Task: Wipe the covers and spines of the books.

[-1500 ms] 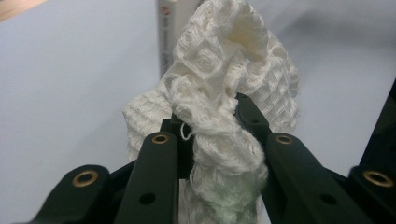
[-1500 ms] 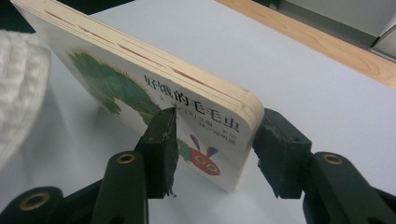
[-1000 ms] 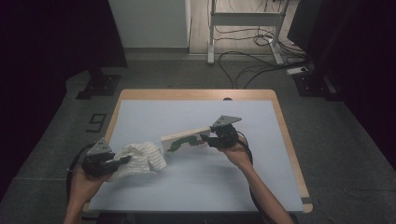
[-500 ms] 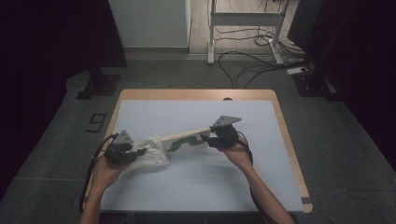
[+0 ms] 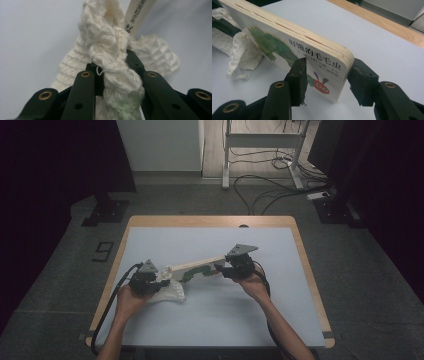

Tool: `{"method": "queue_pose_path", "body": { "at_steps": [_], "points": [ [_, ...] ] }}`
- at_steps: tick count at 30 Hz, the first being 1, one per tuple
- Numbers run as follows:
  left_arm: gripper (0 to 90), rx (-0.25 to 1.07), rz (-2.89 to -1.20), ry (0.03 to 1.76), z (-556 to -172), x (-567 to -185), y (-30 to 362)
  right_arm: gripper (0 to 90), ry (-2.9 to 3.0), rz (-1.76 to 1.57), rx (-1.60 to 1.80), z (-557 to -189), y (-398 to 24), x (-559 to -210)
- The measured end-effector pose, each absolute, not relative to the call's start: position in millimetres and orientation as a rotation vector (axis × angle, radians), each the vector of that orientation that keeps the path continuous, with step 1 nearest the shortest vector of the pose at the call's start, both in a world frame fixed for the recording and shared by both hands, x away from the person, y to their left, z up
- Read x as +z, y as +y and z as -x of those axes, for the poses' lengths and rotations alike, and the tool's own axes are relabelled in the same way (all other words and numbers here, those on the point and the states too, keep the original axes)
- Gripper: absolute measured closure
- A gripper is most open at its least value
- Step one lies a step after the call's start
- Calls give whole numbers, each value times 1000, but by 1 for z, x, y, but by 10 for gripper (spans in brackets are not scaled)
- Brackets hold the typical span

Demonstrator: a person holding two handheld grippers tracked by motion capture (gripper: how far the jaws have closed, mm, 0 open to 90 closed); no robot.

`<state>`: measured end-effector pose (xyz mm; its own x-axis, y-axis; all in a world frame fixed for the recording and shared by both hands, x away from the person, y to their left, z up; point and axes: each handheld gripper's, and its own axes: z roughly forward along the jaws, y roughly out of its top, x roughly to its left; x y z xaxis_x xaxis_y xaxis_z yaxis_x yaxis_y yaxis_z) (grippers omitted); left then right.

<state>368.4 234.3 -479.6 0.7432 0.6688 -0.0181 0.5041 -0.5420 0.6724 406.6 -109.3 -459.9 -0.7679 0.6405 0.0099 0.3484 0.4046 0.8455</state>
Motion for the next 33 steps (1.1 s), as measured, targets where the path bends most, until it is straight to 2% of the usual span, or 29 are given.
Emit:
{"method": "queue_pose_path", "body": {
  "at_steps": [13, 26, 33],
  "points": [
    [730, 287, -2238, 890, -374, -491, 232, 494, 2341, -853, 1287, -407, -107, -461],
    [731, 308, -2153, 832, -366, -463, 237, 490, 2345, -844, 1287, -405, -108, -461],
    [731, 369, -2162, 797, -361, -440, 233, 488, 2345, -847, 1290, -405, -108, -461]
  ]
}}
